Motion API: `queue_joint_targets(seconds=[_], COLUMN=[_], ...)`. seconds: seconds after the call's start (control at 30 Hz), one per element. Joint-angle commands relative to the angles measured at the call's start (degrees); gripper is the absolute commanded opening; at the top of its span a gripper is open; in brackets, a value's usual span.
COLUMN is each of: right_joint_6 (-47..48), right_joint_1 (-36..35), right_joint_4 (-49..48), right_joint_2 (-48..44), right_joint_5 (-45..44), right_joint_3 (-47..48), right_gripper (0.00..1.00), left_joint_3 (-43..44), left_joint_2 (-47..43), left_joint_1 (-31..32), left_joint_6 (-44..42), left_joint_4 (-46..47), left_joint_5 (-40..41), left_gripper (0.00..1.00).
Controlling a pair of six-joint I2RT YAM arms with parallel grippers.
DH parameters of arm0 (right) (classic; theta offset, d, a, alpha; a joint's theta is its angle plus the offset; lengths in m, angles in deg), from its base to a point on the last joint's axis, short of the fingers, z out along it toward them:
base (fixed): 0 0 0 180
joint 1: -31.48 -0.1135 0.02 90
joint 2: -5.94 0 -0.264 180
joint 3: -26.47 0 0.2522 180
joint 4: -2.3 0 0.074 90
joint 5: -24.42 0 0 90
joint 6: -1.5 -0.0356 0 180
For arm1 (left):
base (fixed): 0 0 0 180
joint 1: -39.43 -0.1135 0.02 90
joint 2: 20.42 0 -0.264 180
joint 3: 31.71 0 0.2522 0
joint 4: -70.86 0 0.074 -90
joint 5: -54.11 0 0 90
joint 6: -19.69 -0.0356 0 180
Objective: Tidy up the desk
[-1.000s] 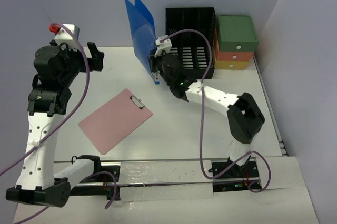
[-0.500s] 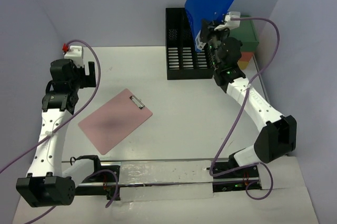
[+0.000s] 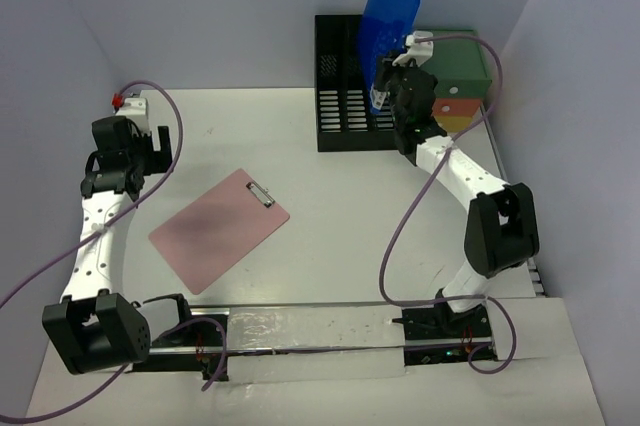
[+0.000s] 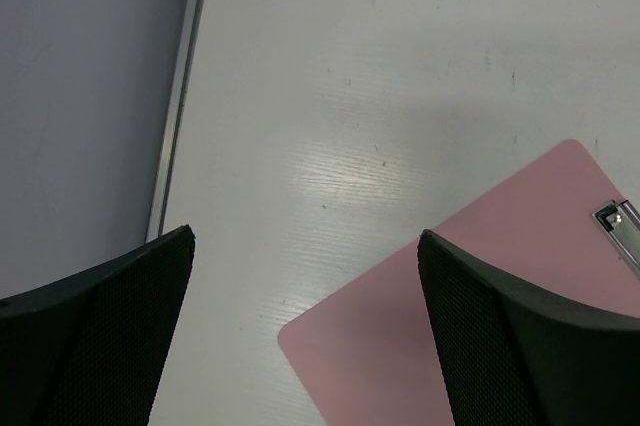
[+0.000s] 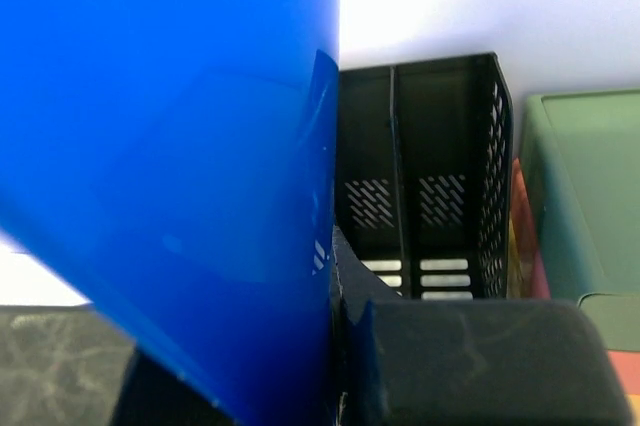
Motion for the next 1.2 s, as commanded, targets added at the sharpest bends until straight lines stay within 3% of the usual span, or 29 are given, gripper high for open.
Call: queue_joint_targets(seconds=[0.0, 0.23, 0.37, 0.9, 1.03, 1.1, 1.17], right_joint_6=[0.8, 0.0, 0.6, 4.2, 3.6, 3.0, 2.1], right_joint_1=[0.2, 0.1, -0.1, -0.3, -0.3, -0.4, -0.4], right_joint_4=[-7.8, -10.7, -17.0, -21.6, -18.7, -15.3, -14.2], right_joint_2=[3.1, 11.4, 15.6, 23.2, 25.2, 25.9, 25.1], right_joint_5=[-1.5, -0.5, -3.1, -2.6, -2.2, -1.9, -2.2], right_joint_3=[2.6, 3.7, 2.7, 6.7, 8.5, 9.0, 7.4], right_gripper=[0.00, 0.00, 0.00, 0.00, 0.00, 0.11, 0.30], left_joint_3=[0.8, 1.4, 1.8, 2.7, 2.6, 2.4, 2.3], left_joint_2=[-0.5, 0.0, 0.8, 3.8, 4.2, 4.2, 4.2], left_joint_1=[-0.6, -1.3, -1.6, -2.2, -2.2, -2.2, -2.2], left_joint_6=[0.3, 0.3, 0.2, -0.2, -0.3, -0.4, -0.5], left_joint_4=[3.0, 2.7, 2.5, 1.6, 1.5, 1.6, 1.6], left_joint_5=[-2.1, -3.8, -4.3, -7.1, -7.4, -7.8, -7.9], left_gripper=[0.99, 0.99, 0.99, 0.99, 0.99, 0.99, 0.99])
